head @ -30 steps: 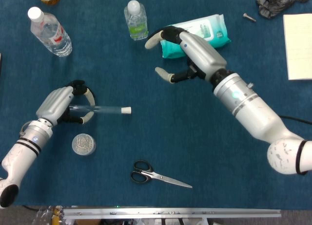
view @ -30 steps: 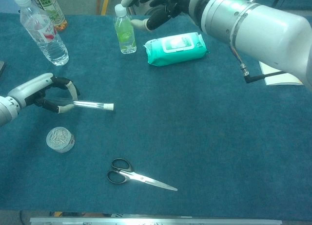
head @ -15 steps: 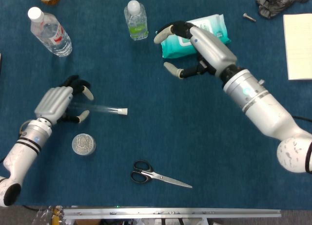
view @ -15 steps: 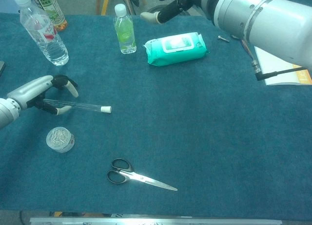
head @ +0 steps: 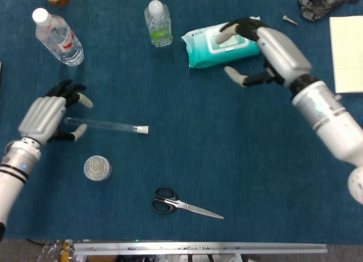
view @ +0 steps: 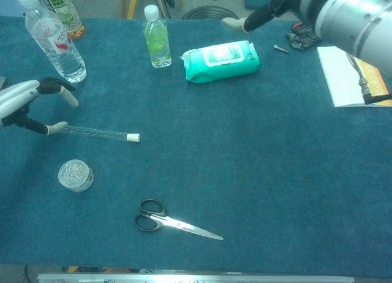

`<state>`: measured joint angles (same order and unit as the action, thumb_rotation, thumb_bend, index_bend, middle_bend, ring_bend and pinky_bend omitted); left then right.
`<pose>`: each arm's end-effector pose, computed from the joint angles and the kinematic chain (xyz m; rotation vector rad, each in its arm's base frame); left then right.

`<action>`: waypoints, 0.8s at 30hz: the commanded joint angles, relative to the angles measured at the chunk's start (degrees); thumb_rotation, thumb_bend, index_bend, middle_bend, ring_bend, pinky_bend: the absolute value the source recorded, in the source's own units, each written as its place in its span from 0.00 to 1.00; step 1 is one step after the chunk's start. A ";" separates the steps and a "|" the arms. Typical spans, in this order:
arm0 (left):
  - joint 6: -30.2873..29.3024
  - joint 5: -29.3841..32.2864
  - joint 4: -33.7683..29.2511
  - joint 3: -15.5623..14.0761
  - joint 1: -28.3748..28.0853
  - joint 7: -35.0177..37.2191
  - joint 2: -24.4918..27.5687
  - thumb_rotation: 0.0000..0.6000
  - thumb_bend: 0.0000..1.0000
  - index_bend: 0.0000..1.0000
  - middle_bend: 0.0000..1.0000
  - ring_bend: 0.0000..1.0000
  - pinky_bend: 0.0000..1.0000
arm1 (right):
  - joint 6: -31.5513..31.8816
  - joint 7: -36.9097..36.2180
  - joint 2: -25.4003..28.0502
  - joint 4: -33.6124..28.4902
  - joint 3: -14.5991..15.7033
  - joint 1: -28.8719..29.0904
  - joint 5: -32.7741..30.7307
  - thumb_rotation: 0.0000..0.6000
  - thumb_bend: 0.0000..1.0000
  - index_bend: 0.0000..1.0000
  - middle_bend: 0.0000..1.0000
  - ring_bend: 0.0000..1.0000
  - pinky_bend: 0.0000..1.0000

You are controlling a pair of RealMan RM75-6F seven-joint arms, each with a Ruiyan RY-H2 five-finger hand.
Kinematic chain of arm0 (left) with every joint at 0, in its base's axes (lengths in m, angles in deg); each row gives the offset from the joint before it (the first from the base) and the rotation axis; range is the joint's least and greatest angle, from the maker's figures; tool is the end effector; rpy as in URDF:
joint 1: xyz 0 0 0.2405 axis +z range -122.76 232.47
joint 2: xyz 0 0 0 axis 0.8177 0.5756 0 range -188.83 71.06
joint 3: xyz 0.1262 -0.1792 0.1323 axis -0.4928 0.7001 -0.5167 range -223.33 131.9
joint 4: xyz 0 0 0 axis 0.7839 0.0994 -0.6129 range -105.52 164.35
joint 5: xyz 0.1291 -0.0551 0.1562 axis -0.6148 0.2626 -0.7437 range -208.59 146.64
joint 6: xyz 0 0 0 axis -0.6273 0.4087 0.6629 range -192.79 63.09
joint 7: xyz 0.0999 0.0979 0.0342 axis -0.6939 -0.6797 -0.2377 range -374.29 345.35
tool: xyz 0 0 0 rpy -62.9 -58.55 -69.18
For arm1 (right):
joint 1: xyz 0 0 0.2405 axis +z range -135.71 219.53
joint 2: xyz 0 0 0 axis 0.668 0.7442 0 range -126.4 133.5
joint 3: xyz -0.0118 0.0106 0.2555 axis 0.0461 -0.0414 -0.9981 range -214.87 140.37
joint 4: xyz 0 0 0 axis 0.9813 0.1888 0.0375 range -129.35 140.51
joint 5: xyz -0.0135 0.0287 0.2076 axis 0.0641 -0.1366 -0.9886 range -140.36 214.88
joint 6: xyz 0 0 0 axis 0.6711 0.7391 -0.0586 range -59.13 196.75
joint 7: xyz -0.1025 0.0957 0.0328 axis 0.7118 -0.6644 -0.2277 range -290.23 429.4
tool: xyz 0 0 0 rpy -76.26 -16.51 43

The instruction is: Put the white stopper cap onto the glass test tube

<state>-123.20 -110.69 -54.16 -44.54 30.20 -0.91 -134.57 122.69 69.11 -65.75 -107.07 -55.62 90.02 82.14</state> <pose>-0.2827 0.2688 0.0469 -1.6652 -1.3356 -0.9213 -0.0691 -0.3372 0.0721 1.6323 -1.5639 1.2831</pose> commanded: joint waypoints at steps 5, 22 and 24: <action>-8.81 -1.57 0.29 1.58 3.26 -0.46 2.08 1.00 0.33 0.35 0.16 0.00 0.10 | 5.02 1.48 4.02 -0.81 6.30 -7.21 7.93 1.00 0.34 0.34 0.24 0.11 0.09; -22.20 -3.42 0.15 1.66 10.34 -9.33 6.17 1.00 0.33 0.35 0.18 0.00 0.10 | 30.81 5.07 4.74 7.41 20.33 -30.11 29.20 1.00 0.34 0.34 0.24 0.11 0.09; -23.06 -2.98 -0.39 1.54 11.28 -10.37 6.67 1.00 0.33 0.35 0.18 0.00 0.10 | 33.00 4.21 4.64 8.55 20.85 -32.24 30.34 1.00 0.34 0.34 0.24 0.11 0.09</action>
<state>-145.74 -114.02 -54.16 -42.87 40.90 -10.68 -128.32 153.41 73.96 -60.80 -100.27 -36.14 60.06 110.57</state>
